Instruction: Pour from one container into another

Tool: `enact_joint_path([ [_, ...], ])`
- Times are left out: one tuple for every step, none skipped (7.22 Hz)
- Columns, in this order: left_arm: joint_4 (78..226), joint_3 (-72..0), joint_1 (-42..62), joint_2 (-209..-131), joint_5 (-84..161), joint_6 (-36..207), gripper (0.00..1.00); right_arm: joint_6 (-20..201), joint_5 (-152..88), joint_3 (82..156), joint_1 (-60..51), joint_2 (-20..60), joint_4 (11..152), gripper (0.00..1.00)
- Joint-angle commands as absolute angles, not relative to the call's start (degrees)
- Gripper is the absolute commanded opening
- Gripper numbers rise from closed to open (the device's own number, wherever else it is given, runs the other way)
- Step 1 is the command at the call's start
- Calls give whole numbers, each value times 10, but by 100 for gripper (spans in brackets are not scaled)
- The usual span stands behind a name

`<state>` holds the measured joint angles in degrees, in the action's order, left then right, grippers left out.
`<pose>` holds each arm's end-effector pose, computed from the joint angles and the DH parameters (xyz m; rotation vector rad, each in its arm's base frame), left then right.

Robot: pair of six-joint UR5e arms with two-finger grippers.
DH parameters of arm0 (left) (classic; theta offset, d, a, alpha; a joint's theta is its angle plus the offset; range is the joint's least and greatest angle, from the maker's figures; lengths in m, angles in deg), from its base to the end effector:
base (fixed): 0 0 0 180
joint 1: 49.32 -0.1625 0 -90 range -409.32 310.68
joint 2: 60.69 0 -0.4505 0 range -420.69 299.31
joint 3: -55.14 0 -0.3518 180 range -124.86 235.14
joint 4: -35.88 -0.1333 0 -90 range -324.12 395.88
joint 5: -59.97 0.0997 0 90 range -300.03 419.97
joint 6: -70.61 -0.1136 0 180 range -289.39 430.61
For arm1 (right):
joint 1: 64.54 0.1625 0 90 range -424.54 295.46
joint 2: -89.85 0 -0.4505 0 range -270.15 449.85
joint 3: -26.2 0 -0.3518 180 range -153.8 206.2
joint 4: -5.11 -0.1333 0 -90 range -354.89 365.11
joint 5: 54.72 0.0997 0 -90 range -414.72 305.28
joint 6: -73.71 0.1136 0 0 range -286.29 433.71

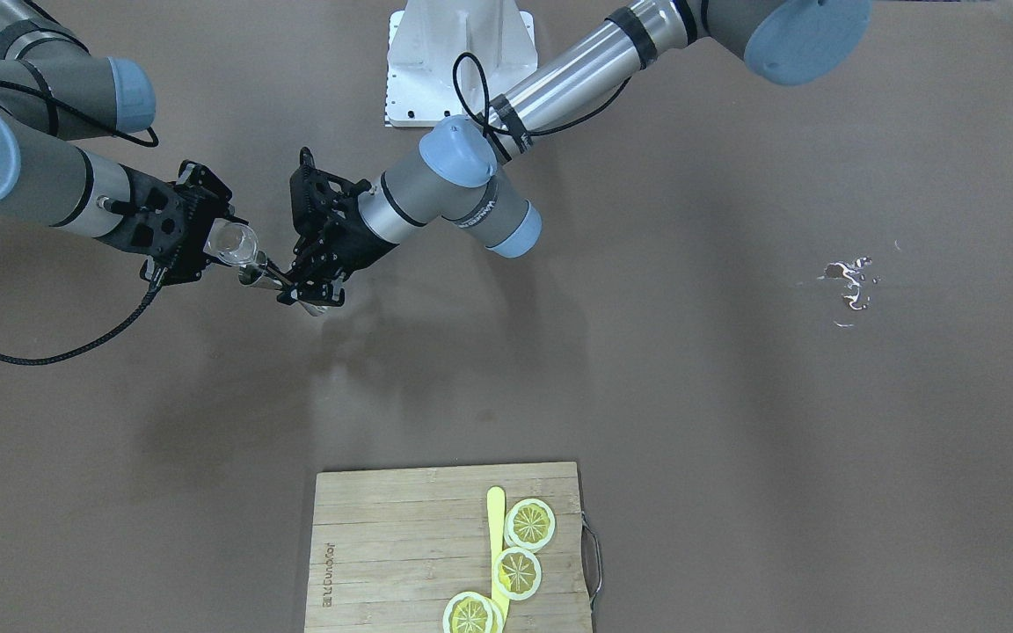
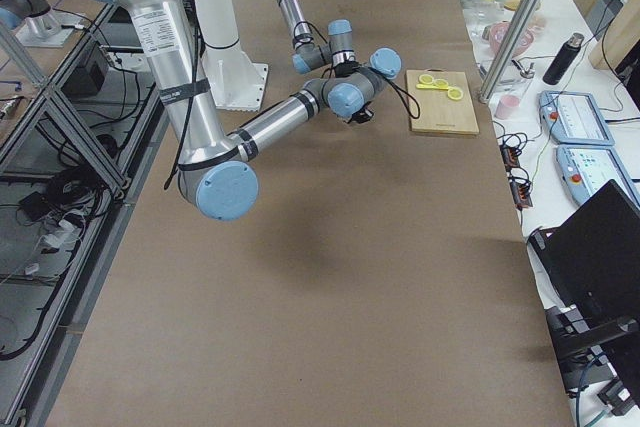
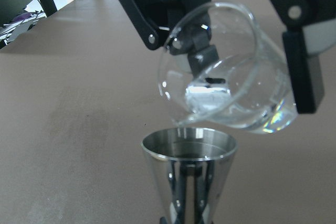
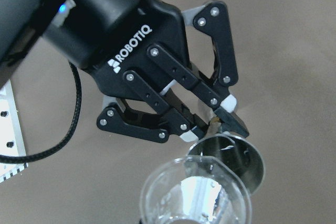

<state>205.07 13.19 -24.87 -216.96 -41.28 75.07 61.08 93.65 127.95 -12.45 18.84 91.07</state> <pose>0.7225 -0.4506 0.1206 1.3745 1.1513 0.9489 -0.3182 -0.4681 0.4007 0.3415 -1.1425 -1.0895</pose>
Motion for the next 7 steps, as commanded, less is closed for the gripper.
enact_joint_path([
  [2050, 132, -249, -2170, -413, 751, 0, 611, 937, 1283, -125, 192, 933, 0],
  [2051, 132, -249, -2170, -413, 751, 0, 610, 937, 1283, -126, 194, 940, 0],
  [2051, 132, -249, -2169, -413, 751, 0, 605, 937, 1283, -125, 195, 949, 0],
  [2052, 131, -248, -2169, -413, 751, 0, 599, 937, 1287, -124, 202, 970, 0],
  [2053, 131, -249, -2169, -413, 751, 0, 597, 937, 1296, -124, 205, 991, 0],
  [2054, 131, -248, -2168, -413, 750, 0, 592, 937, 1297, -124, 205, 995, 0],
  [2056, 132, -249, -2167, -413, 751, 0, 592, 937, 1296, -125, 204, 995, 0],
])
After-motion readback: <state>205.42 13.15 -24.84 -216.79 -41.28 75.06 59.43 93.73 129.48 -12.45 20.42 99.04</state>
